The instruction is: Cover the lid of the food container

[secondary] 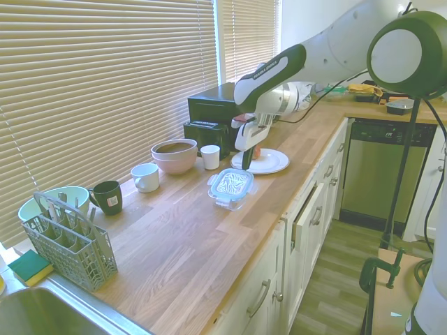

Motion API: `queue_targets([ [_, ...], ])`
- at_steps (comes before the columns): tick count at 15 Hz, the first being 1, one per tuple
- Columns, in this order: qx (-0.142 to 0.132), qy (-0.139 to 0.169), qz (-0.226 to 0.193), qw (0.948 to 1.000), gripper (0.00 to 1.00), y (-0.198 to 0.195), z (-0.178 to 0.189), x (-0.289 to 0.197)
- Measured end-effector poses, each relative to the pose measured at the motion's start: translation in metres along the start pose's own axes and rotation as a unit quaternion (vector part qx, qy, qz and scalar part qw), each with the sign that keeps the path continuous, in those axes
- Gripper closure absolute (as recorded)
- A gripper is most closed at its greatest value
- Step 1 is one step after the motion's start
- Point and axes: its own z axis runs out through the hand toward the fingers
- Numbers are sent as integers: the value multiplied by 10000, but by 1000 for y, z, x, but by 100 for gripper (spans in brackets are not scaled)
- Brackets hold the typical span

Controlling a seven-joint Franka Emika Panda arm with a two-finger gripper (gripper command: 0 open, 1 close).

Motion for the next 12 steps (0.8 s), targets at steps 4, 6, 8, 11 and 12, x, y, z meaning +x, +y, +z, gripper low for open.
queue_targets([
  [4, -13, -67, 31, 10000, 100, -1, 16, 0],
  [6, -30, -107, 62, 9999, 0, 0, 22, 0],
  [8, -37, -119, 79, 9999, 0, 0, 24, 0],
  [11, -40, -127, 101, 9999, 0, 1, 25, 0],
  [12, -42, -131, 109, 9998, 0, 1, 25, 0],
])
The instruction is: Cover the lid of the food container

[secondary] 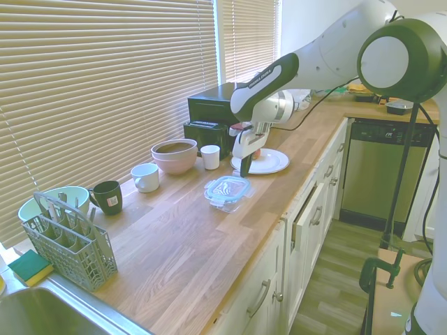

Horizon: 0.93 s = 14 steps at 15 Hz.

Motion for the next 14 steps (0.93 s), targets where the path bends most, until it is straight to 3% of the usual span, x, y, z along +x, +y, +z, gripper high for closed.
queue_targets([
  [14, 10, -19, 22, 10000, 0, -8, 4, -6],
])
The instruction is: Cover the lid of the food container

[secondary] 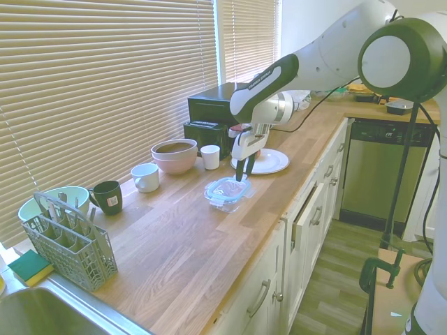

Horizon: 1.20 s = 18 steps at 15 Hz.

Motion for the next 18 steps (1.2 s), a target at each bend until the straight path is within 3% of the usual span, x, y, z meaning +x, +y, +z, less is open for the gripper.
queue_targets([
  [11, 26, 18, 16, 10000, 0, -14, 0, -24],
  [18, 55, 188, 138, 9997, 0, -7, -27, -33],
])
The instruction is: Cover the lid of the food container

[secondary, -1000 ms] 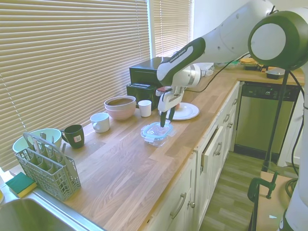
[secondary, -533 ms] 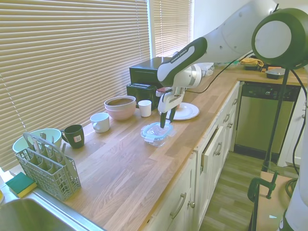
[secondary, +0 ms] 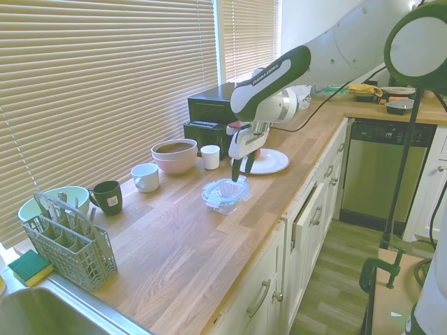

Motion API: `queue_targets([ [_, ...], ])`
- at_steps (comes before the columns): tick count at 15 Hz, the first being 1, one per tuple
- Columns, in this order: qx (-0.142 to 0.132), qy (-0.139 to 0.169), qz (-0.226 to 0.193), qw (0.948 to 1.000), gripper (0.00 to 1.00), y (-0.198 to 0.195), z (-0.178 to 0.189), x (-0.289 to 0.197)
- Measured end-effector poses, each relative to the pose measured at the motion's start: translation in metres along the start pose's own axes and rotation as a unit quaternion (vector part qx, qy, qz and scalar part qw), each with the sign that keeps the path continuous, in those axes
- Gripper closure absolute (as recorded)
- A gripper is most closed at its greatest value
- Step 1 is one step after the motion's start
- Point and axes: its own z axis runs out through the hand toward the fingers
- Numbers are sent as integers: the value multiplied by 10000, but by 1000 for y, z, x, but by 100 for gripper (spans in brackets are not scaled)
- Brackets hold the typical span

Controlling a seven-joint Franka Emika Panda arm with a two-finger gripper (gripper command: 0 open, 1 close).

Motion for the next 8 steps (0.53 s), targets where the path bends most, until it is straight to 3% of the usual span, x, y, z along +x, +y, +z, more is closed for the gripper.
queue_targets([
  [6, 189, 450, -93, 9988, 0, 1, -89, -41],
  [8, 144, 460, -149, 9987, 0, -6, -97, -61],
])
